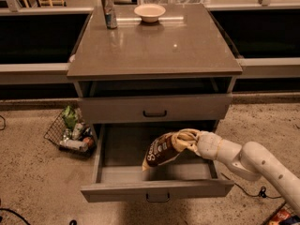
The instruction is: Place brown chip bag into middle drawer
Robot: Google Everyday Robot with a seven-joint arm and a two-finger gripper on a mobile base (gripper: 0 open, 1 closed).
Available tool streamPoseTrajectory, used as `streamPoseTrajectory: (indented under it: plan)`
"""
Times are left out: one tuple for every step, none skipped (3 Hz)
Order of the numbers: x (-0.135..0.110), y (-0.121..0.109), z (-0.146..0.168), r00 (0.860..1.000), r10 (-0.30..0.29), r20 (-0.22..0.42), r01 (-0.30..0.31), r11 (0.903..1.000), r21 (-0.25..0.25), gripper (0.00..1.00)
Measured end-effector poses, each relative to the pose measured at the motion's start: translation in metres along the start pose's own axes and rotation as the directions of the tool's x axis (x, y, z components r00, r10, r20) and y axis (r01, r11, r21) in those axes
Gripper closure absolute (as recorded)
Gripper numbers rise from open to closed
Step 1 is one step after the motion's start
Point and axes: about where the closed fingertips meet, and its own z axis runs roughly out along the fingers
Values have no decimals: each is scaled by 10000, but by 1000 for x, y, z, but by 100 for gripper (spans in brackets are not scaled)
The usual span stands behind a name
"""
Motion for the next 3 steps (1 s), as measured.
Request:
streamPoseTrajectory:
  plan:
    - [5,2,8,9998,-31,192,34,9999,-120,100]
    - [16,0,28,9948,-480,894,476,9988,61,100]
    - [27,-6,36,9801,-1235,1553,1103,9897,913,100]
